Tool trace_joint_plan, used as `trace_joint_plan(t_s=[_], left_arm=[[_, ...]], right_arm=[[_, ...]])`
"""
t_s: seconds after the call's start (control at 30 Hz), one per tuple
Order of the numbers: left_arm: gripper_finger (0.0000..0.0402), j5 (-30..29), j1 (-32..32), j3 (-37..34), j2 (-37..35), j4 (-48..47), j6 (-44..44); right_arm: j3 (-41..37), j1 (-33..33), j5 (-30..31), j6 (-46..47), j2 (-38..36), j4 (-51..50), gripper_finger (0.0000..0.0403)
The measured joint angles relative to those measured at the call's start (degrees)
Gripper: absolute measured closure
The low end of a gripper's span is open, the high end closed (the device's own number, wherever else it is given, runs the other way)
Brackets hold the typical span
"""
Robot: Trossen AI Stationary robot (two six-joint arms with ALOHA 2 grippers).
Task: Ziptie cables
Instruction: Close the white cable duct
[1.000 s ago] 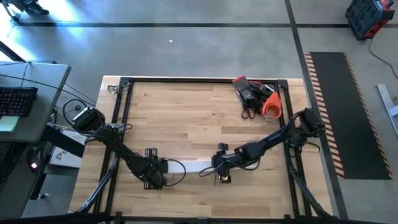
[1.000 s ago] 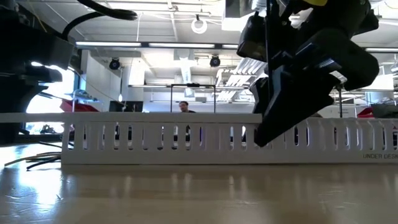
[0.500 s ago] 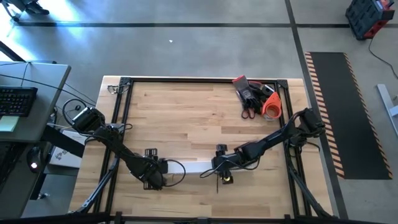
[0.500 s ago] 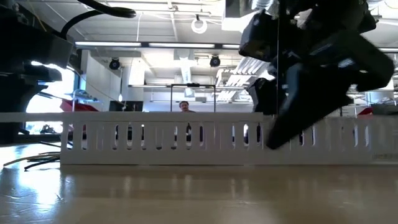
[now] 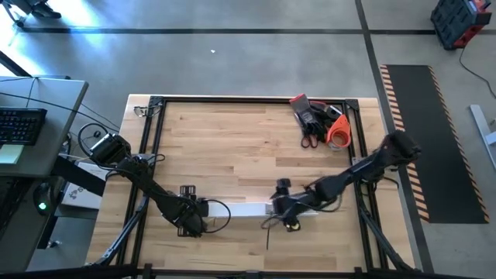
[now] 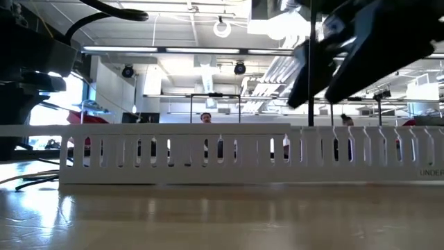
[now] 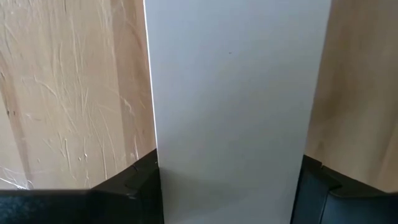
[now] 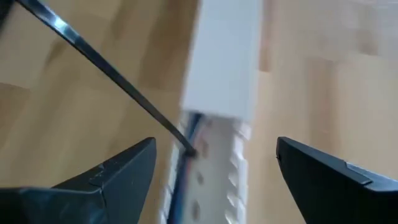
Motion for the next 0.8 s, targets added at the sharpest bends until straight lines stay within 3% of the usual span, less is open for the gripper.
trace_joint_plan(t_s=[0.1, 0.2, 0.37, 0.43, 0.6, 0.8], left_arm=[[0.0196, 0.08, 0.00, 0.00, 0.00, -0.03, -0.14], [0.0196, 0.10, 0.00, 0.00, 0.00, -0.09, -0.14], [0.0196, 0.19, 0.00, 0.00, 0.00, -0.18, -0.14], [0.0196, 0.12, 0.00, 0.00, 0.00, -0.18, -0.21], [0.0196, 0.18, 0.00, 0.00, 0.00, -0.18, -0.60], [0.0196, 0.21, 0.02, 0.00, 0.00, -0.13, 0.29]], right_arm=[[0.02, 3.47, 6.81, 5.33, -4.63, -8.48, 0.0085], [0.11, 7.79, 8.86, 17.16, -9.20, -19.49, 0.0085], [0.05, 14.82, 0.54, 42.68, -11.34, -44.92, 0.0085], [-0.11, 17.69, -3.27, 49.96, -10.44, -49.74, 0.0085], [-0.11, 22.67, -5.87, 55.94, -5.73, -48.80, 0.0108], [-0.11, 21.79, -5.25, 51.42, 2.71, -42.56, 0.0203]])
